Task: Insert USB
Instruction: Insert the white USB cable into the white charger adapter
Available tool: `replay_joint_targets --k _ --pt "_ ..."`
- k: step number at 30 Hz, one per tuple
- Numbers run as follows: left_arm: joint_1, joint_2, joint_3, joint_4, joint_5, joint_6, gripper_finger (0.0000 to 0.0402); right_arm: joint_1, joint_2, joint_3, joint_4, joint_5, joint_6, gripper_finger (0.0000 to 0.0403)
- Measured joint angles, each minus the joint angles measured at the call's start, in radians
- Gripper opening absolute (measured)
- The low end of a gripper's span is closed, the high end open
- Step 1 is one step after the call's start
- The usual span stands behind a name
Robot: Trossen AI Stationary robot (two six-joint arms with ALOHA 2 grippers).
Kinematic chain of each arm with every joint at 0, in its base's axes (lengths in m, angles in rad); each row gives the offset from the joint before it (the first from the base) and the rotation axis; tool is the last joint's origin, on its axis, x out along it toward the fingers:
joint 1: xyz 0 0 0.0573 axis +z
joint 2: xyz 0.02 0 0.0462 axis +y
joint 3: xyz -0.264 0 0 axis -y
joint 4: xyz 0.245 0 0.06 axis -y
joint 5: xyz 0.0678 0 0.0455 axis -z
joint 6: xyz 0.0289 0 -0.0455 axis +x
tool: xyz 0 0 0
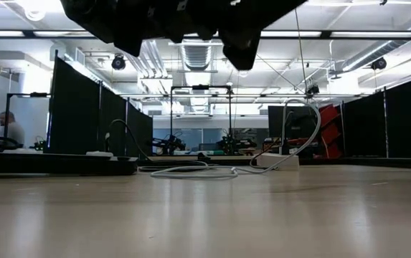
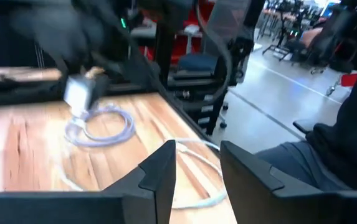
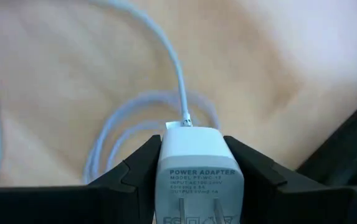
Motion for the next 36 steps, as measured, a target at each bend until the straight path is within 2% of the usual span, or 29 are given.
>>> replay_joint_targets --k 3,5,9,11,13,16,18,22,25,32,36 --pt "-0.001 0.0 0.0 -0.044 0.0 -0.008 0.0106 -0.035 -0.062 0.0 -0.013 0.087 -0.071 0.0141" --pt "-0.003 0.0 0.0 -0.079 0.0 -0.013 0.0105 -0.035 -0.099 0.0 -0.011 0.055 -0.091 0.0141" --pt "-0.006 0.0 0.0 -0.138 0.0 -0.008 0.0108 0.019 -0.131 0.0 0.023 -0.285 -0.08 0.0141" --pt "-0.006 0.0 0.0 -0.152 0.0 0.014 0.0109 0.066 -0.13 0.0 0.065 -0.421 -0.04 0.0141" --pt "-0.006 0.0 0.0 -0.159 0.0 0.049 0.0107 0.107 -0.125 0.0 0.103 -0.495 0.002 0.0141" --pt "-0.006 0.0 0.0 -0.154 -0.016 0.126 0.0104 0.14 -0.112 -0.011 0.129 -0.531 0.027 0.0141" --pt "-0.006 0.0 0.0 -0.149 -0.049 0.177 0.0105 0.137 -0.109 -0.035 0.123 -0.517 0.027 0.0141" --pt "-0.001 0.0 0.0 -0.14 -0.099 0.208 0.0109 0.086 -0.105 -0.101 0.13 -0.423 -0.028 0.0141" --pt "0.004 0.0 0.0 -0.141 -0.104 0.201 0.011 0.011 -0.105 -0.143 0.147 -0.399 -0.173 0.0141" --pt "0.005 0.0 0.0 -0.141 -0.106 0.157 0.0105 -0.201 -0.11 -0.131 0.149 -0.171 -0.541 0.0141" --pt "0.005 0.0 0.0 -0.149 -0.128 0.111 0.0104 -0.235 -0.146 -0.093 0.142 -0.075 -0.601 0.0141"
